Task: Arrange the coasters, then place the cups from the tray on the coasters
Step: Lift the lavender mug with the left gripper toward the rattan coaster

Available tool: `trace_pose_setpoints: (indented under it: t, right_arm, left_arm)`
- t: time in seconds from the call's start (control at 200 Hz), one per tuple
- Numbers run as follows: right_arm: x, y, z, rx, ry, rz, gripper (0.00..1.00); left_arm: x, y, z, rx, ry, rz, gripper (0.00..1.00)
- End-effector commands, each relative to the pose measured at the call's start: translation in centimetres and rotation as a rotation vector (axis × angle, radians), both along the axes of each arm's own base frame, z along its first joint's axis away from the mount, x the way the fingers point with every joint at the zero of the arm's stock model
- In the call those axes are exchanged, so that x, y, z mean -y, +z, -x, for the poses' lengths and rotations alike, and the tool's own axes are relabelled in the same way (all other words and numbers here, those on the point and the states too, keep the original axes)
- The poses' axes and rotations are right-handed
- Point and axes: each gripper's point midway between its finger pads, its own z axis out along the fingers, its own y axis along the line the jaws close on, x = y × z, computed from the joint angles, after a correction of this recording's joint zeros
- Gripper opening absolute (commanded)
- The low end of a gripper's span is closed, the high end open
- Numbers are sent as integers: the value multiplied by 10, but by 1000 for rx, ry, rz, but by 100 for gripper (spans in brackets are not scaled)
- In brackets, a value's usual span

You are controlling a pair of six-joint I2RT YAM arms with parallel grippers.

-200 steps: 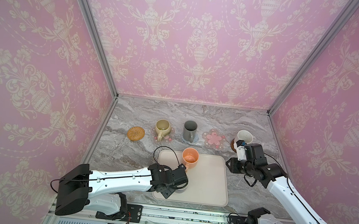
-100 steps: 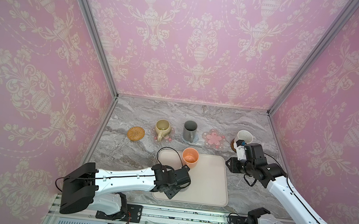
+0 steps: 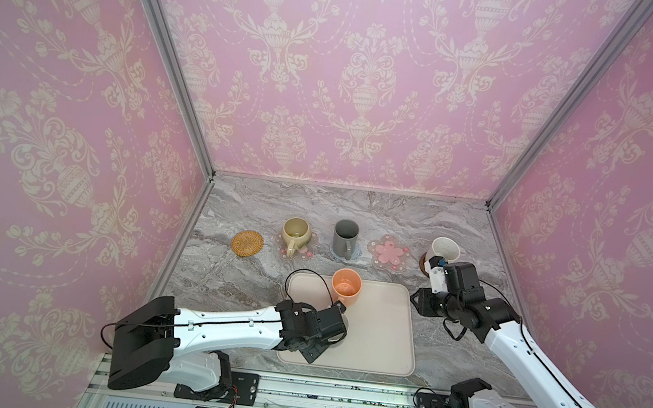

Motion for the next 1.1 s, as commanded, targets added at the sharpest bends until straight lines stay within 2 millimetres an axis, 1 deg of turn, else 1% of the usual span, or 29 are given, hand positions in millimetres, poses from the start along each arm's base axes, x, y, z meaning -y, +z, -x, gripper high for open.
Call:
trace_pose_setpoints:
  t: [0.0,0.175,0.345,0.435,0.52,0.646,0.751,0.916,1.096]
  right_arm:
    - [-2,2,2,9,7,-7,37]
    - [-2,4,2,11,8,-4,37]
    - [-2,6,0,12,9,-3,37]
    - [-2,6,0,11,8,-6,37]
    - [-2,5,0,10,7,-7,37]
    - [-3,3,1,8,8,-12,37]
    - [-3,1,2,4,8,-11,37]
    - [-2,3,2,13,12,-8,37]
    - [-3,2,-1,11,22,-5,37]
  left_arm:
    - [3,6,-6,24,17,25,21]
    - [3,5,-9,35,21,21,9]
    - [2,8,-6,29,26,39,5]
    - [-1,14,-5,33,39,53,0]
    - [-7,18,-6,42,62,49,0]
    - [-20,21,-8,59,113,4,0]
    - [-25,22,-8,58,140,-5,0]
    - [-29,30,-10,75,197,40,0]
    - [-50,42,-21,103,337,87,0]
